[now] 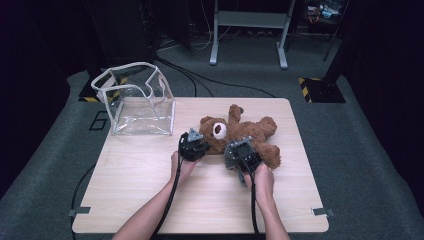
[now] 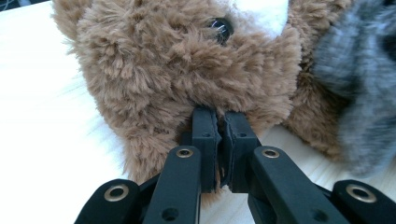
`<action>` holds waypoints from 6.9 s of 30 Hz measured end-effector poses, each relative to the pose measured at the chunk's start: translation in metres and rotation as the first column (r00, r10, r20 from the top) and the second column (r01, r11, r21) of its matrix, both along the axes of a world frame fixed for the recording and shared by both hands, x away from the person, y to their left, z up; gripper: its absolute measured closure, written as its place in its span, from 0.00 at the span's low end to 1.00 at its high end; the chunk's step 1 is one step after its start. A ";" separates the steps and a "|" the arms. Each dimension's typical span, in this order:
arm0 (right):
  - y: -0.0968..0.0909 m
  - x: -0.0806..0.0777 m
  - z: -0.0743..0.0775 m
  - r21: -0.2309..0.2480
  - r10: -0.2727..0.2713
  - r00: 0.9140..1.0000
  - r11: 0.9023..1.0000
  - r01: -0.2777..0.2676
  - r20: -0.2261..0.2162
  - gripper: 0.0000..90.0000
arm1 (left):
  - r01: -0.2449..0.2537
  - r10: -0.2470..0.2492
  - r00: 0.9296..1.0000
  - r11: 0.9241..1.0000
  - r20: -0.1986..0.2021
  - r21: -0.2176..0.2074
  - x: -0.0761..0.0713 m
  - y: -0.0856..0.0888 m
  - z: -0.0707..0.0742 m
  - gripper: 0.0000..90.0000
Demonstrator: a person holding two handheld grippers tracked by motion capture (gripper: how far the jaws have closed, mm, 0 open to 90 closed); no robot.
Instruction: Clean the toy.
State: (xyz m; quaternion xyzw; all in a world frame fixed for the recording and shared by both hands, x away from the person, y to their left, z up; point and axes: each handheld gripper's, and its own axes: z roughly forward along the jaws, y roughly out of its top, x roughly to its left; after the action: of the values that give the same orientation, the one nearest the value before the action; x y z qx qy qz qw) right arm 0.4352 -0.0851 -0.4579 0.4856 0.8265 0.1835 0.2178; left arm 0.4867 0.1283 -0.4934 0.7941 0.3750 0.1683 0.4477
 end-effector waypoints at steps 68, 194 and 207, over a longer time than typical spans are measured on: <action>-0.160 -0.044 -0.019 0.148 -0.365 0.927 0.925 0.350 0.088 0.83 | 0.069 -0.068 0.997 0.997 -0.039 0.027 -0.053 -0.072 -0.007 0.22; 0.004 0.014 0.026 0.211 -0.028 0.963 0.977 -0.030 0.267 0.83 | 0.012 -0.018 0.994 0.998 0.112 0.056 -0.027 -0.025 0.076 0.71; 0.026 -0.004 0.054 0.310 0.044 0.943 0.938 -0.152 0.331 0.83 | 0.023 -0.023 0.997 1.000 0.074 0.001 -0.020 -0.019 0.072 0.80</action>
State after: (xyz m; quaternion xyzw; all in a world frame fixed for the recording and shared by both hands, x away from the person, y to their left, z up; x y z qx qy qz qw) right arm 0.4314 -0.0590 -0.4044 0.4369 0.7611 0.4066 0.2541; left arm 0.4671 0.1089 -0.4215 0.7915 0.3491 0.1925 0.4632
